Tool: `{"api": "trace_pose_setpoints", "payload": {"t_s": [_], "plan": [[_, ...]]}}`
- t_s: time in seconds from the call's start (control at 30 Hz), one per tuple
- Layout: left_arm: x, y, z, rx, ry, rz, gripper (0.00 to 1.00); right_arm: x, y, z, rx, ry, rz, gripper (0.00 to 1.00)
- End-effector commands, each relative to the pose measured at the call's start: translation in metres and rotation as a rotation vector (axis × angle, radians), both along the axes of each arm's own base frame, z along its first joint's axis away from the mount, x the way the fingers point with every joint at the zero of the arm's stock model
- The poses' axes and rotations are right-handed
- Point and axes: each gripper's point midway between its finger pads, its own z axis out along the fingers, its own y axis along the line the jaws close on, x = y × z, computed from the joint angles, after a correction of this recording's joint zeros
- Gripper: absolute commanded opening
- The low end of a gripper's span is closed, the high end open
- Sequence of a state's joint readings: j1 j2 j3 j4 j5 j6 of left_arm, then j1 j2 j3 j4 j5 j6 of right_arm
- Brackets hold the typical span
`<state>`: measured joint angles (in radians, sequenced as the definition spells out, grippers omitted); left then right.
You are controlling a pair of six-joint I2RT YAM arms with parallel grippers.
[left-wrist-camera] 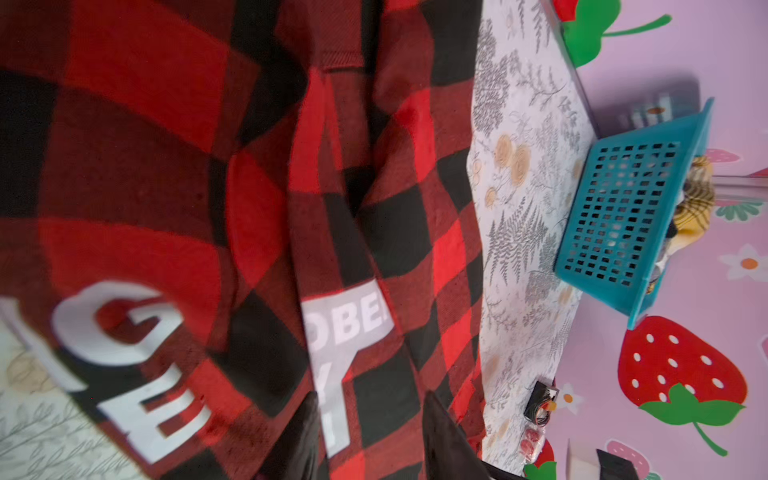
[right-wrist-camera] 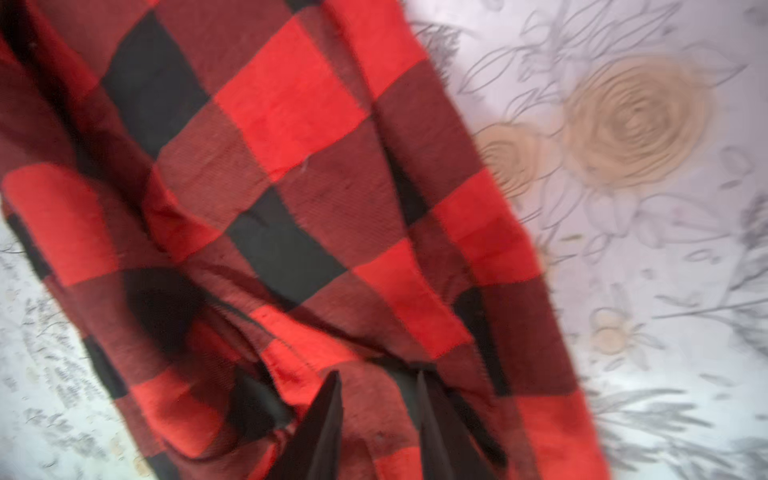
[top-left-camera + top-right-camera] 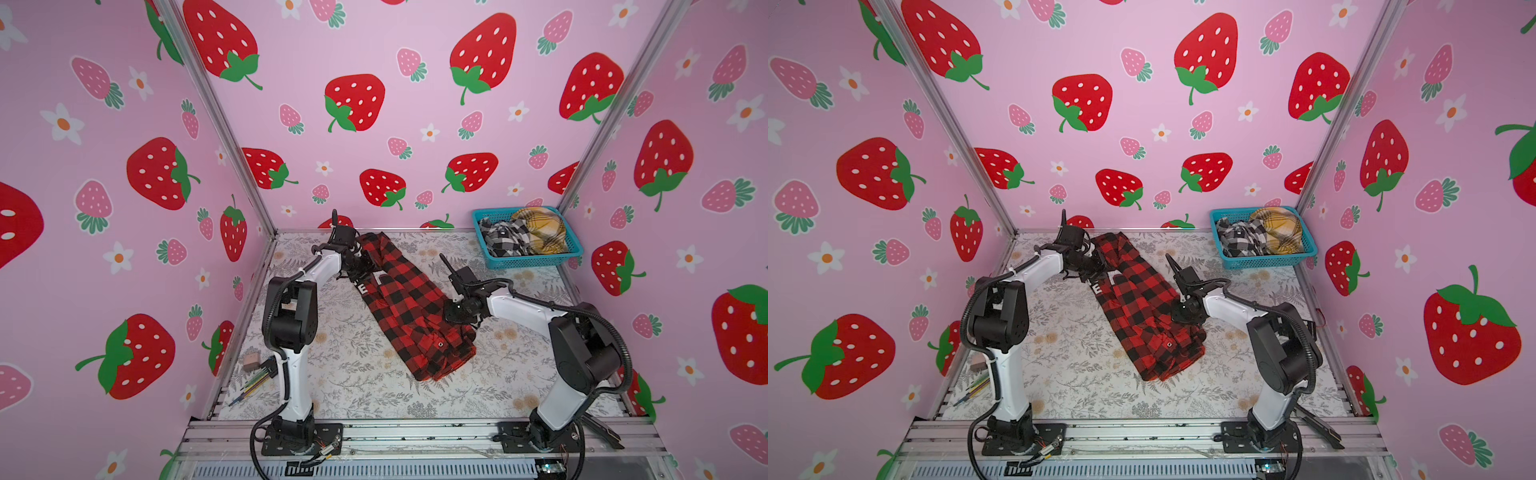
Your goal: Fold and stack the long sleeve shirts
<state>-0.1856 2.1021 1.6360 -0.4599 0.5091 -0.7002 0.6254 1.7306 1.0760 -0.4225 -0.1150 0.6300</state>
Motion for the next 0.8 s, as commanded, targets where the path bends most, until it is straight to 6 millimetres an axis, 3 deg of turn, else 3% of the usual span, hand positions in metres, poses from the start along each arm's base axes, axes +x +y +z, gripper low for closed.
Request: {"api": "trace_pose_setpoints", "payload": {"t_s": [0.0,0.1,0.2,0.47,0.53,0.6,0.7,0.77], "plan": [[0.0,-0.01,-0.003,-0.002,0.027,-0.014,0.42,-0.014,-0.015,-0.023,-0.076,0.05,0.003,0.28],[-0.011,-0.001,-0.046,0.054,0.143,-0.02,0.36,-0.028,-0.019,-0.034,-0.068,0.088,-0.015,0.24],[-0.014,0.0,-0.074,0.062,0.192,-0.034,0.34,-0.051,-0.015,-0.038,-0.042,0.121,-0.015,0.23],[0.017,-0.017,-0.085,0.013,0.176,-0.11,0.33,-0.103,0.017,-0.031,0.044,0.165,0.033,0.23],[0.022,-0.022,-0.072,-0.02,0.154,-0.134,0.33,-0.103,0.014,-0.024,0.024,0.153,0.018,0.23],[0.022,-0.023,-0.045,-0.04,0.091,-0.141,0.34,-0.094,0.009,-0.008,0.005,0.101,-0.002,0.27],[0.014,-0.016,0.016,-0.053,-0.041,-0.142,0.37,-0.078,0.018,0.03,0.049,-0.002,0.015,0.49],[-0.004,-0.002,0.057,-0.019,-0.113,-0.124,0.39,-0.073,0.019,0.051,0.07,-0.052,0.031,0.6]]}}
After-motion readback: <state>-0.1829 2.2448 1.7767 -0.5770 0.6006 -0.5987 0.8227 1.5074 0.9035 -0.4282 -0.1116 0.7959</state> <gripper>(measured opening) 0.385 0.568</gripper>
